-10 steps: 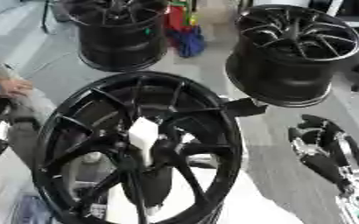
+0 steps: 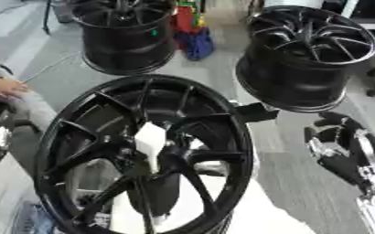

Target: Pull the pin out of the wheel hub.

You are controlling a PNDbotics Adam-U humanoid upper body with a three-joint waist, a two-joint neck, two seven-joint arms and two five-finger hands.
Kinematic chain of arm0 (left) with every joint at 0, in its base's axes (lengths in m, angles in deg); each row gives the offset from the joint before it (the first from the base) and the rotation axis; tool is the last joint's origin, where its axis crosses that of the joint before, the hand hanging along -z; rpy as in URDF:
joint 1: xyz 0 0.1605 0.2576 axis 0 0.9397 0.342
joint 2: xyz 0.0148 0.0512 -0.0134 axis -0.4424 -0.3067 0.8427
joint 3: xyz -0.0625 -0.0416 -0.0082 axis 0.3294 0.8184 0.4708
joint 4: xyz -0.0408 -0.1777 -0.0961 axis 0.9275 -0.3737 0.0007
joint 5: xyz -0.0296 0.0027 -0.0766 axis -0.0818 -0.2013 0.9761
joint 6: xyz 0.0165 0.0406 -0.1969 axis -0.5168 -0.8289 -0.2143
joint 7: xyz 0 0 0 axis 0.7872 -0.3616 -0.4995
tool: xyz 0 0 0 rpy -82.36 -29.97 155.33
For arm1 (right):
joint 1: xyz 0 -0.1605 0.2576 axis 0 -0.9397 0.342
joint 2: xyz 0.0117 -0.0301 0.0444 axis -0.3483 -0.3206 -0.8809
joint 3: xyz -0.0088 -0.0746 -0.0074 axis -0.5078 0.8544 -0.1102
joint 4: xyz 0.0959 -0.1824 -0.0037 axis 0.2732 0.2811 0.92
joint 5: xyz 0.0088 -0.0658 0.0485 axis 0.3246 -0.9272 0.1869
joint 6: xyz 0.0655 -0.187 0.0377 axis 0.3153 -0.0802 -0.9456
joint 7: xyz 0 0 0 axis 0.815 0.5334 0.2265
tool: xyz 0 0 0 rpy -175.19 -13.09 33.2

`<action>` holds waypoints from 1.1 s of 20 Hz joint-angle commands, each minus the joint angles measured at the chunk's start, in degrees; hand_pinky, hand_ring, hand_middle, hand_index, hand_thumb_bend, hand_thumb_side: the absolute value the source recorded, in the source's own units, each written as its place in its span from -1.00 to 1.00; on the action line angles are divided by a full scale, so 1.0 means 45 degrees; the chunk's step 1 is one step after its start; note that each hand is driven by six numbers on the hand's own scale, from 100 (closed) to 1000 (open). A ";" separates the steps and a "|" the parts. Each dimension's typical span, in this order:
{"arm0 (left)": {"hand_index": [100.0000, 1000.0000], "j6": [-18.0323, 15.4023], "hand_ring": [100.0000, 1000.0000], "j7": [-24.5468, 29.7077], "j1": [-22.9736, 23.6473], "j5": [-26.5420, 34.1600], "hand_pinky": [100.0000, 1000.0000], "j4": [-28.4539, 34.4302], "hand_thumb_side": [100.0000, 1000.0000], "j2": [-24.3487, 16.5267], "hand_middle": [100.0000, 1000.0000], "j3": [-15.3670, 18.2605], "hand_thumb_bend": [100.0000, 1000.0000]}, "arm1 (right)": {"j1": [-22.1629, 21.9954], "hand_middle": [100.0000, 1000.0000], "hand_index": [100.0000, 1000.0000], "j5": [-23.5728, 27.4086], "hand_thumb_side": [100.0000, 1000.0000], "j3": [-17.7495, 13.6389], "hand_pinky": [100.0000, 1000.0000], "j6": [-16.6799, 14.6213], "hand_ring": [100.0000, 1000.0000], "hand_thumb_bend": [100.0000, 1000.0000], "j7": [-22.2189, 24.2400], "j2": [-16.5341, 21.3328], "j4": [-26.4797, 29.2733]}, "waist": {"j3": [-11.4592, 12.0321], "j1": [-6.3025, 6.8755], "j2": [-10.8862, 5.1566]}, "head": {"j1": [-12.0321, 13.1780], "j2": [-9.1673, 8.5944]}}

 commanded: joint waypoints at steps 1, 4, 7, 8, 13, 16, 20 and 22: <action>0.36 -0.0027 0.09 0.0077 -0.0075 -0.0023 0.04 0.0212 -0.73 -0.0250 0.15 -0.0086 -0.29 | 0.0505 0.24 0.57 0.0049 -0.53 0.0215 0.23 0.0188 0.08 -0.60 0.0553 0.1923 0.1143 | 0.0048 -0.0035 -0.0134 | -0.0076 -0.0011; 0.36 -0.0027 0.09 0.0122 -0.0059 -0.0040 0.04 0.0210 -0.73 -0.0290 0.15 -0.0125 -0.28 | 0.1300 0.27 0.61 0.0434 -0.54 0.0726 0.26 0.0381 0.11 -0.58 0.1485 0.3608 0.2055 | 0.0130 -0.0095 -0.0169 | -0.0125 0.0026; 0.36 -0.0026 0.09 0.0183 -0.0044 -0.0057 0.04 0.0208 -0.73 -0.0312 0.15 -0.0189 -0.28 | 0.2983 0.31 0.66 0.0946 -0.52 0.1721 0.31 0.0015 0.15 -0.57 0.3069 0.5405 0.2365 | 0.0276 -0.0153 -0.0196 | -0.0263 0.0061; 0.36 -0.0026 0.09 0.0204 -0.0040 -0.0061 0.04 0.0205 -0.73 -0.0317 0.15 -0.0210 -0.28 | 0.3551 0.32 0.67 0.1168 -0.52 0.2032 0.32 -0.0124 0.16 -0.56 0.3639 0.5803 0.2386 | 0.0322 -0.0167 -0.0198 | -0.0300 0.0066; 0.36 -0.0028 0.09 0.0379 -0.0090 -0.0093 0.04 0.0193 -0.74 -0.0387 0.15 -0.0377 -0.29 | 0.6513 0.38 0.72 0.2242 -0.49 0.3836 0.37 -0.0276 0.23 -0.56 0.6961 0.6577 0.2406 | 0.0615 -0.0332 -0.0157 | -0.0539 0.0058; 0.36 -0.0022 0.09 0.0453 -0.0116 -0.0124 0.04 0.0180 -0.74 -0.0434 0.15 -0.0436 -0.29 | 0.7677 0.40 0.72 0.2180 -0.47 0.4564 0.40 0.0182 0.27 -0.57 0.8673 0.6170 0.2406 | 0.0807 -0.0445 -0.0114 | -0.0642 0.0030; 0.36 -0.0026 0.09 0.0541 -0.0172 -0.0158 0.04 0.0183 -0.74 -0.0486 0.15 -0.0509 -0.29 | 0.8863 0.45 0.75 0.1795 -0.45 0.5368 0.44 0.0596 0.35 -0.58 1.0466 0.5318 0.1873 | 0.1108 -0.0552 -0.0061 | -0.0803 0.0001; 0.36 -0.0029 0.09 0.0576 -0.0209 -0.0165 0.04 0.0196 -0.74 -0.0511 0.15 -0.0540 -0.29 | 0.9330 0.51 0.77 0.1312 -0.46 0.5659 0.49 0.0523 0.42 -0.57 1.1167 0.4900 0.1364 | 0.1263 -0.0595 -0.0042 | -0.0891 -0.0027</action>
